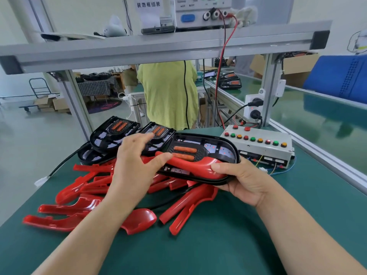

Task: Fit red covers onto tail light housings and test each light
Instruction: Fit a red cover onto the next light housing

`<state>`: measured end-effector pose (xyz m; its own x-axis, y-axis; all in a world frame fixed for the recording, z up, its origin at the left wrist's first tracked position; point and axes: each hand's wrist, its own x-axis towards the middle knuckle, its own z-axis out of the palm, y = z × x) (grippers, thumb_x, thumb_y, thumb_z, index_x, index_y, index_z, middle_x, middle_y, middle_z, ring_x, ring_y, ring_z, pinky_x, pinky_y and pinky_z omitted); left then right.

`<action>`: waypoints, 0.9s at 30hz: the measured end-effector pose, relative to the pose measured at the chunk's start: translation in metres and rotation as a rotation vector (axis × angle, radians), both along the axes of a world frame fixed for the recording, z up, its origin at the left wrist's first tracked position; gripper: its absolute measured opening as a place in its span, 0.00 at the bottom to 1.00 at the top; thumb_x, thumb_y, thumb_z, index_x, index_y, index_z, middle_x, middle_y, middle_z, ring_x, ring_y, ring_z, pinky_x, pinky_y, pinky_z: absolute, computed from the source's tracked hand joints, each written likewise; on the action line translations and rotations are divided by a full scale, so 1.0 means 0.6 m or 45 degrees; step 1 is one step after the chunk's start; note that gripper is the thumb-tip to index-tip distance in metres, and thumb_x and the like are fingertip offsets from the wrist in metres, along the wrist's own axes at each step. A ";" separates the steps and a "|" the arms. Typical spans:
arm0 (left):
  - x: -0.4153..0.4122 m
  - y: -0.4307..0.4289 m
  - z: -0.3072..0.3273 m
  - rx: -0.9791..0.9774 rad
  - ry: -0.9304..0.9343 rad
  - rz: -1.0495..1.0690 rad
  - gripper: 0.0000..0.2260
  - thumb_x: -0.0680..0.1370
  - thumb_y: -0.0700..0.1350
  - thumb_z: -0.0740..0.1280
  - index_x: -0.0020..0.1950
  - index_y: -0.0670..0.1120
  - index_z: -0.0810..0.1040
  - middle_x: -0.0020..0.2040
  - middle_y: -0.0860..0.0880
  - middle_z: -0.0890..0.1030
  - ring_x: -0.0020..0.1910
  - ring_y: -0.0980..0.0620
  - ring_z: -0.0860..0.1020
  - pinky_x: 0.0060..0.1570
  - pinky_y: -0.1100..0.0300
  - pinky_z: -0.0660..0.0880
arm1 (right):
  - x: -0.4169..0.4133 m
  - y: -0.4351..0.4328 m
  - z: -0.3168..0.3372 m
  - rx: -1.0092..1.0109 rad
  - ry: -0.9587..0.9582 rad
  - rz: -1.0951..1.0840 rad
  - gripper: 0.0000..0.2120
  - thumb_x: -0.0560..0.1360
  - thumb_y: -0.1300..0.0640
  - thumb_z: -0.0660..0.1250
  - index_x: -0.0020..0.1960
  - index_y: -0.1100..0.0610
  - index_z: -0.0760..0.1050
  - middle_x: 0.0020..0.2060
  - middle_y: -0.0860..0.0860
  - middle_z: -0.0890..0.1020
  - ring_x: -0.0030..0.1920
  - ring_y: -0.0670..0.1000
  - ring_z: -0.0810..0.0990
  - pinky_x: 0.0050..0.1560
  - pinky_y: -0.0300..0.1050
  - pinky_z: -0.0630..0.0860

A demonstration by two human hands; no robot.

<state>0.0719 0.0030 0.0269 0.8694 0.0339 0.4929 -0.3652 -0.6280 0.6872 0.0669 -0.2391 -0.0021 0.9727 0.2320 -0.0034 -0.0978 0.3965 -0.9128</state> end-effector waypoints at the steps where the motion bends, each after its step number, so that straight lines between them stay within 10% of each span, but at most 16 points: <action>1: -0.003 0.001 -0.003 0.078 -0.083 -0.119 0.24 0.73 0.55 0.74 0.68 0.57 0.74 0.61 0.68 0.71 0.64 0.65 0.69 0.64 0.65 0.64 | -0.001 -0.001 0.000 0.001 0.008 0.016 0.29 0.61 0.66 0.74 0.63 0.62 0.78 0.50 0.60 0.86 0.46 0.56 0.86 0.45 0.51 0.84; 8: -0.017 -0.011 -0.024 0.079 -0.114 -0.538 0.16 0.74 0.38 0.73 0.59 0.54 0.82 0.54 0.57 0.79 0.61 0.51 0.76 0.62 0.63 0.71 | -0.002 -0.006 0.000 0.061 0.033 -0.014 0.33 0.62 0.53 0.80 0.64 0.63 0.77 0.51 0.60 0.85 0.47 0.55 0.86 0.43 0.50 0.84; 13: -0.021 -0.013 -0.035 0.166 -0.132 -0.532 0.14 0.75 0.39 0.73 0.59 0.50 0.83 0.52 0.55 0.78 0.58 0.52 0.76 0.61 0.65 0.70 | 0.003 0.007 0.002 0.083 0.100 -0.135 0.27 0.69 0.32 0.61 0.49 0.50 0.87 0.53 0.56 0.86 0.51 0.53 0.86 0.42 0.48 0.83; 27: -0.029 -0.024 -0.039 0.291 -0.341 -0.555 0.15 0.74 0.32 0.72 0.59 0.44 0.84 0.48 0.49 0.77 0.55 0.59 0.76 0.60 0.66 0.71 | 0.002 0.004 0.001 0.161 0.112 -0.145 0.26 0.80 0.36 0.55 0.55 0.51 0.85 0.57 0.56 0.85 0.55 0.57 0.85 0.45 0.54 0.83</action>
